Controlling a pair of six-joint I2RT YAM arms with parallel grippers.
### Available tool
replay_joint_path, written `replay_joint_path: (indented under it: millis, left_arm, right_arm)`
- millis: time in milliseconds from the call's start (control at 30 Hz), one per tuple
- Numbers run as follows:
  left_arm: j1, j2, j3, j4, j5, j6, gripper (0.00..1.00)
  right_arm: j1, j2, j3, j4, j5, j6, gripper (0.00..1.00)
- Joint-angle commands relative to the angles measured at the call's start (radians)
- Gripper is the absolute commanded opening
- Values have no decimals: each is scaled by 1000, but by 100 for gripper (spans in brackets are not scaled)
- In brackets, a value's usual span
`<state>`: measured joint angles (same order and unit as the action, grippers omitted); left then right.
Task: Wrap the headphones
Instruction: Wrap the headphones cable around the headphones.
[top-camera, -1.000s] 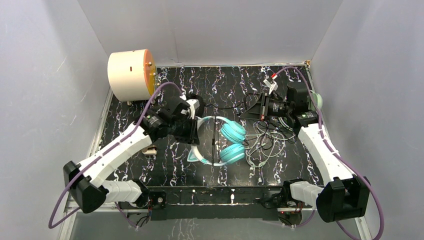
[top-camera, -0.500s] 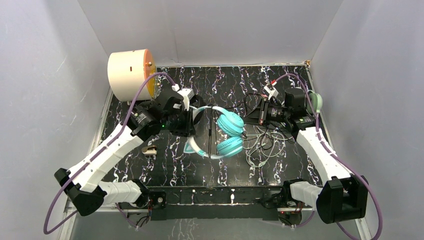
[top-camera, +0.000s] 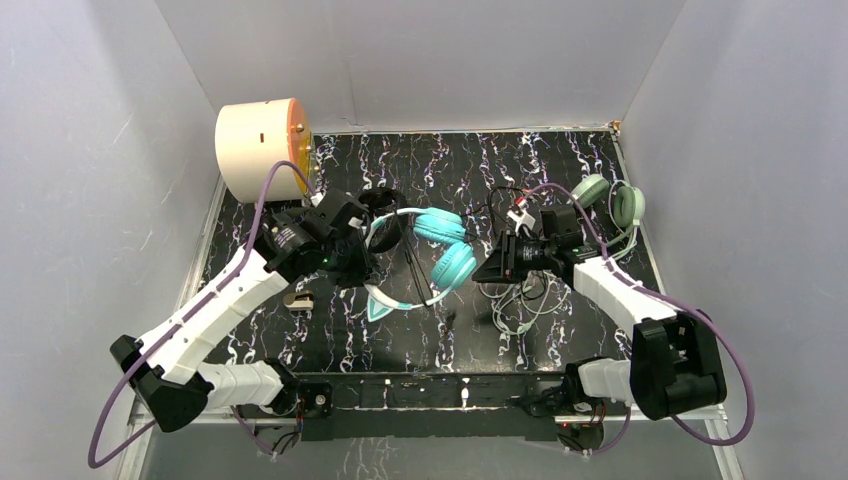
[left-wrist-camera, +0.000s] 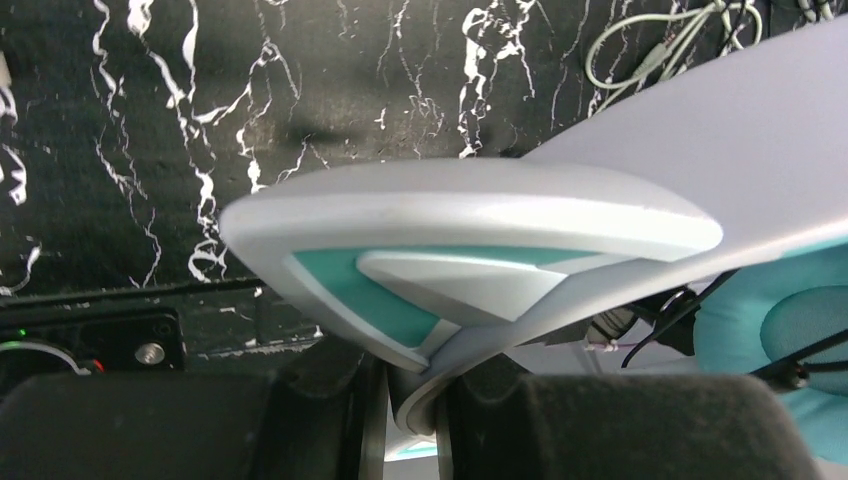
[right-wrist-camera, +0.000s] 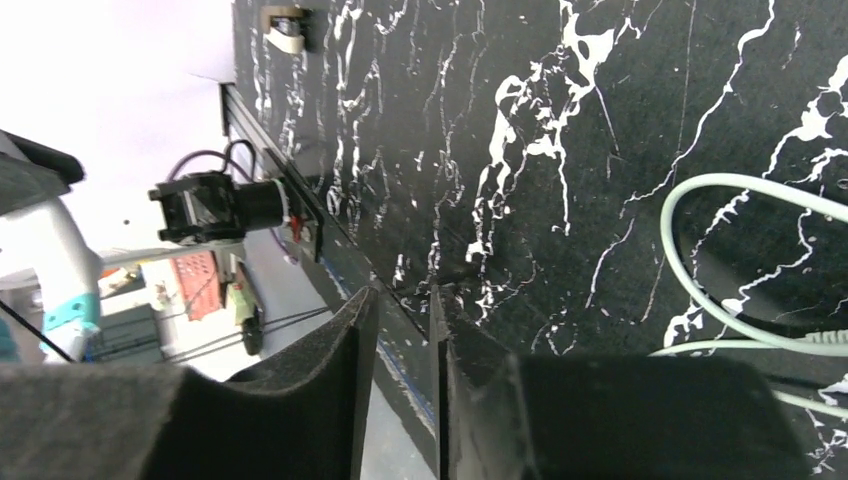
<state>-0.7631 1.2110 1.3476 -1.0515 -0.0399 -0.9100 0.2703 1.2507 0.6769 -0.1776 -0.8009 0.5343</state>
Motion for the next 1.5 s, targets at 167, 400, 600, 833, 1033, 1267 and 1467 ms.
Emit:
replay_joint_path:
  millis: [167, 400, 600, 833, 1033, 1267, 1467]
  left_arm:
    - [-2, 27, 35, -126, -44, -239, 0]
    - [-1, 14, 15, -123, -60, -295, 0]
    - [8, 36, 67, -176, -58, -283, 0]
    - [20, 44, 103, -213, -4, -280, 0]
    - [41, 47, 88, -207, 70, -287, 0]
    - [54, 33, 64, -199, 118, -292, 0]
    - [62, 22, 43, -193, 155, -296, 0]
  right_arm:
    - [38, -23, 197, -258, 230, -198, 53]
    - [208, -169, 485, -432, 486, -356, 79]
    - [595, -145, 644, -443, 576, -563, 85]
    - [1079, -96, 633, -336, 974, -815, 86]
    - [1356, 55, 595, -225, 1410, -1044, 88]
    - [1374, 117, 509, -23, 1642, -1229, 89]
    - [1372, 159, 493, 11, 1635, -1294, 90]
